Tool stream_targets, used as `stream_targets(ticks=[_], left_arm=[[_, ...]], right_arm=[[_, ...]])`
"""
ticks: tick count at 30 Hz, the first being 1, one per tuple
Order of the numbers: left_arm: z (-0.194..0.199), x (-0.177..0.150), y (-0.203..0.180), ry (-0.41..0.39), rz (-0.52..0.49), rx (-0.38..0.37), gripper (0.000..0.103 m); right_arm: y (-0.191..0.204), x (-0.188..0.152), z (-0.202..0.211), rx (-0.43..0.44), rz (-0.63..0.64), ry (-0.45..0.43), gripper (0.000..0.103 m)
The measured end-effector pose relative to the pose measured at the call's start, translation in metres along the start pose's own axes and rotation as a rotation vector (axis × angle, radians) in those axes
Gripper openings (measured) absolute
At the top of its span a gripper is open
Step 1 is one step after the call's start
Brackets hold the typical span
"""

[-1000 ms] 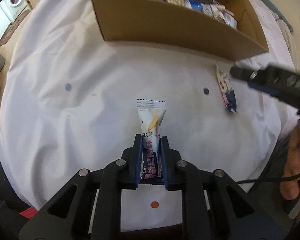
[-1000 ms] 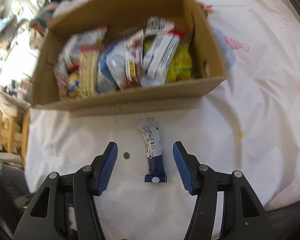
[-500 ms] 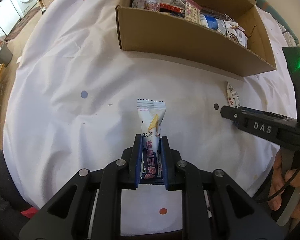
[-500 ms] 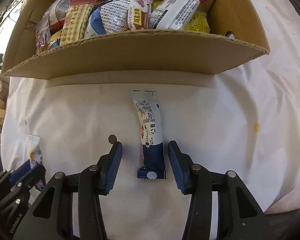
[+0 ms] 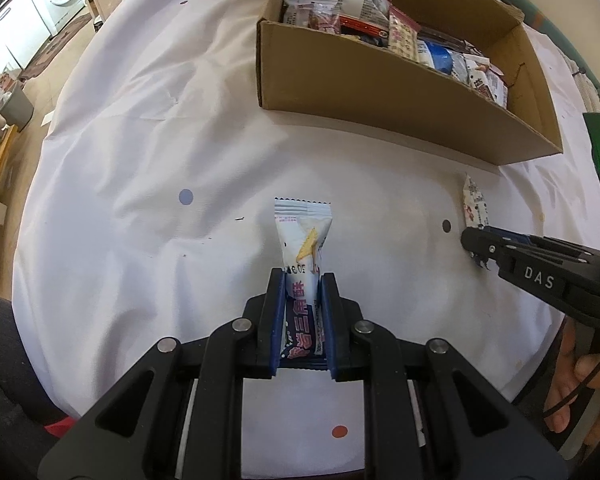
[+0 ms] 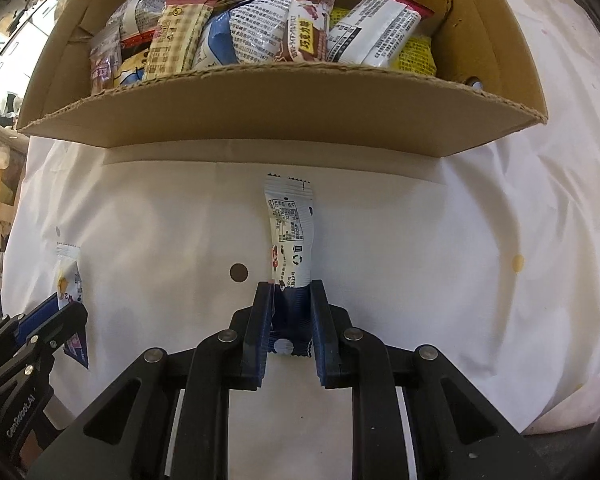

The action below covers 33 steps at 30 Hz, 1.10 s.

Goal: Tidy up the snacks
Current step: 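Lower both snacks into the box and open both grippers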

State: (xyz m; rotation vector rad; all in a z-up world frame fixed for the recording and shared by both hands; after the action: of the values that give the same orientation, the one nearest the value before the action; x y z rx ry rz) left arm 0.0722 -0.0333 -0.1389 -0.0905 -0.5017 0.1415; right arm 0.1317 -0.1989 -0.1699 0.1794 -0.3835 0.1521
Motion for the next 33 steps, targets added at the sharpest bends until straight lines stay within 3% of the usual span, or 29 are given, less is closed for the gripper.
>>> stream_targets(ticks=[5, 12, 15, 19, 27, 33], left_arm=[[0.001, 0.001, -0.002, -0.006, 0.004, 0.005, 0.014], [0.012, 0.020, 0.006, -0.054, 0.034, 0.002, 0.014], [0.022, 0.038, 0.009, -0.064, 0.052, -0.029, 0.014], [0.040, 0.065, 0.001, -0.075, 0.037, -0.136, 0.014], [0.060, 0.126, -0.010, -0.182, -0.062, -0.117, 0.014], [0.056, 0.157, -0.020, -0.223, -0.116, -0.106, 0.014]], right_arm=[[-0.006, 0.004, 0.004, 0.027, -0.004, -0.006, 0.020], [0.016, 0.003, 0.031, 0.217, 0.002, -0.034, 0.020], [0.023, 0.005, 0.052, 0.281, 0.016, -0.090, 0.019], [0.021, 0.020, 0.079, 0.334, -0.004, -0.181, 0.019], [-0.004, 0.068, 0.112, 0.373, -0.112, -0.341, 0.019], [-0.020, 0.099, 0.112, 0.373, -0.185, -0.399, 0.020]])
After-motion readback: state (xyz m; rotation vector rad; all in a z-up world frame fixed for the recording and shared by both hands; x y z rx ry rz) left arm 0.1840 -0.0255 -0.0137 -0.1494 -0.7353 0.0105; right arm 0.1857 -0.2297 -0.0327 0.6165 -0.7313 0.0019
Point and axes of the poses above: each gripper's, at about its wrist camera, not at the fingertips, and z roughly against the way its jaws point, y to its left, x to its top, the point moved 3 cm from there along -z, roughly the way its jaws point, and after that the axes turned 13 degrees about -y, right-handed, at the moved point
